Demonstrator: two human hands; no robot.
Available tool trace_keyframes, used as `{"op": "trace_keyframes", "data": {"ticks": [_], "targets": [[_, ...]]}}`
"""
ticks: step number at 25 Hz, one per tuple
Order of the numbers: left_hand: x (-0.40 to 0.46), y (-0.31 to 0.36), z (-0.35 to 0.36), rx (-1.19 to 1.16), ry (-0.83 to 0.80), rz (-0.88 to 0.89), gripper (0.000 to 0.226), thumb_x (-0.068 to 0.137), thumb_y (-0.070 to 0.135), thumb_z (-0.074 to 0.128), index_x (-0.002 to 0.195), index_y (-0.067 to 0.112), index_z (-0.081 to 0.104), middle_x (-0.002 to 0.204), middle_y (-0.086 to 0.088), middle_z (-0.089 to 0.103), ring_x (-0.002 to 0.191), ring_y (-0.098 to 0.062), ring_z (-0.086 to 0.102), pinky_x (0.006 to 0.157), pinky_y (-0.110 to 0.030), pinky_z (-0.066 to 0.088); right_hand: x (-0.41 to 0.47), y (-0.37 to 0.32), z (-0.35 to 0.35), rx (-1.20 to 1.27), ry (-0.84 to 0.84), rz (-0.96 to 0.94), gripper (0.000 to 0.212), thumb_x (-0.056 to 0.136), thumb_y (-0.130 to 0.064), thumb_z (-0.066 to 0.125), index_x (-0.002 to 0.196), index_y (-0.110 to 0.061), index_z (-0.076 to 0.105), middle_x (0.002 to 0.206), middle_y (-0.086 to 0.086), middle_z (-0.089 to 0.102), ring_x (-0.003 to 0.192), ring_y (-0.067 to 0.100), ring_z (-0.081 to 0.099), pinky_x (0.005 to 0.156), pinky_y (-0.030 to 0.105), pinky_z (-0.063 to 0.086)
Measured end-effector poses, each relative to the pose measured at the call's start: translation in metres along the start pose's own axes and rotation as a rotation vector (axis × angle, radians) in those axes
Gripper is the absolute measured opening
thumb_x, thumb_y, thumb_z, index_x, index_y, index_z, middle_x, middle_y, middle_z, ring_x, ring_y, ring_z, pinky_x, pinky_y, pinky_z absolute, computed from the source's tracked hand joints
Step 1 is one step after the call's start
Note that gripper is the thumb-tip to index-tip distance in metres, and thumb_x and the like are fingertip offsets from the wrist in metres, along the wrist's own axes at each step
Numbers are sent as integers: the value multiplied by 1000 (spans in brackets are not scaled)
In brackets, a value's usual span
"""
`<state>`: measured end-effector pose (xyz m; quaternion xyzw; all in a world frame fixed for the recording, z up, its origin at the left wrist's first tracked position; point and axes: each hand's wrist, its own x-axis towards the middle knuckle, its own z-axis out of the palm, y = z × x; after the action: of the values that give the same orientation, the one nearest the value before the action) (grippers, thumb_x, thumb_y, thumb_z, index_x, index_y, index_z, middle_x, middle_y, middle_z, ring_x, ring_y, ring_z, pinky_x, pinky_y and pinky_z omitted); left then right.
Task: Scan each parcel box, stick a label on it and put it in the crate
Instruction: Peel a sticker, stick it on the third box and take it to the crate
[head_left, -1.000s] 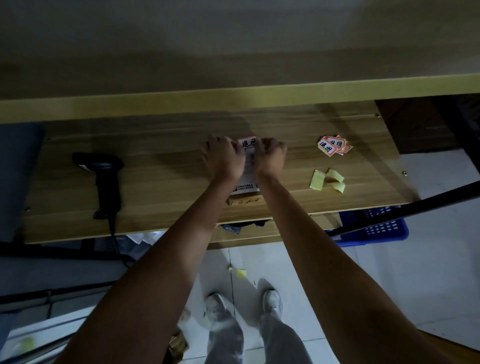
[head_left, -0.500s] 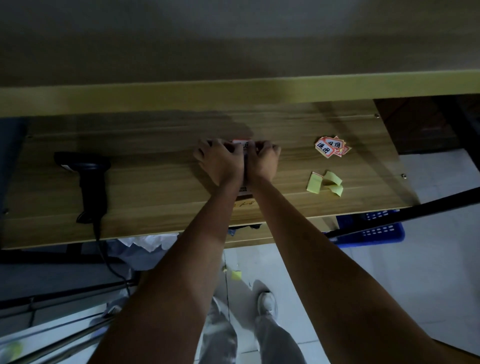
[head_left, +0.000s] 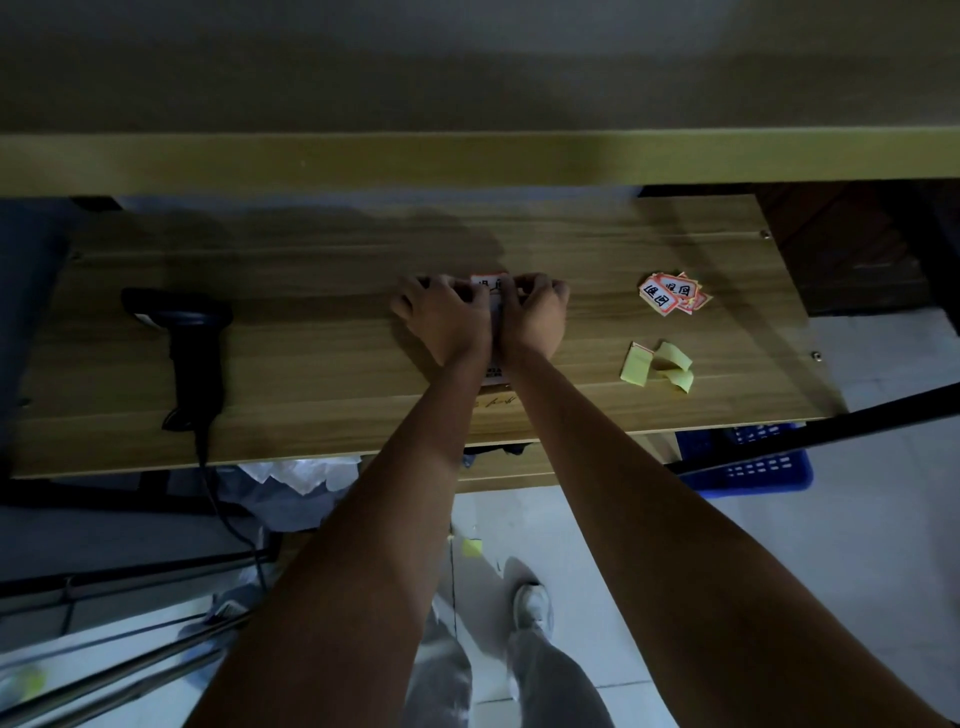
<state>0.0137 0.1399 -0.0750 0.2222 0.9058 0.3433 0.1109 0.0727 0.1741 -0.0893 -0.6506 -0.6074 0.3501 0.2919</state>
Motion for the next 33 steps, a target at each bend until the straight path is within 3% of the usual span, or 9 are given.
{"op": "trace_keyframes", "data": {"ticks": [7, 10, 12, 14, 20, 25, 33], "targets": [[-1, 4, -2, 39, -24, -19, 36, 83, 41, 61, 107, 15, 66, 133, -13, 45, 124, -32, 37, 96, -38, 35, -2, -2, -4, 3, 2, -20, 29, 91, -35, 60, 107, -11, 60, 124, 8, 50, 96, 25, 60, 68, 30, 45], [2, 2, -3, 5, -39, -96, 60, 78, 43, 65, 124, 7, 52, 137, -18, 44, 127, -35, 38, 102, -40, 34, -2, -2, -4, 92, -13, 4, 37, 90, -33, 62, 120, -14, 54, 126, 8, 53, 99, 21, 59, 67, 28, 44], [3, 2, -3, -35, -60, -129, 71, 79, 44, 64, 133, 3, 43, 139, -18, 42, 128, -35, 39, 103, -41, 35, 0, -2, -6, 127, -98, 35, 34, 93, -33, 57, 122, -15, 58, 118, 6, 63, 94, 17, 62, 65, 21, 46], [2, 3, -4, -12, -101, -102, 67, 86, 43, 56, 139, 5, 39, 143, -17, 42, 130, -34, 40, 102, -39, 36, -1, -2, -8, 150, -169, 71, 30, 97, -33, 51, 116, -14, 65, 107, 5, 70, 83, 13, 62, 55, 16, 40], [-14, -16, -16, 60, -137, -39, 70, 92, 52, 46, 141, 2, 37, 143, -19, 45, 131, -36, 41, 104, -42, 37, -32, 3, -7, 230, -162, 177, 33, 93, -40, 55, 108, -14, 69, 103, 8, 72, 93, 25, 67, 69, 27, 48], [-29, -33, -32, 73, -98, -62, 67, 92, 52, 48, 138, 4, 40, 141, -19, 47, 127, -37, 45, 100, -41, 38, -57, 6, -2, 259, -179, 188, 38, 86, -50, 61, 104, -18, 69, 99, 4, 73, 92, 22, 69, 77, 36, 57], [-27, -38, -28, 98, -117, -79, 62, 92, 54, 45, 131, 6, 43, 135, -17, 52, 124, -37, 48, 93, -42, 42, -59, 5, 0, 212, -176, 169, 39, 87, -51, 61, 107, -18, 68, 100, 4, 73, 93, 22, 69, 80, 40, 58]]}}
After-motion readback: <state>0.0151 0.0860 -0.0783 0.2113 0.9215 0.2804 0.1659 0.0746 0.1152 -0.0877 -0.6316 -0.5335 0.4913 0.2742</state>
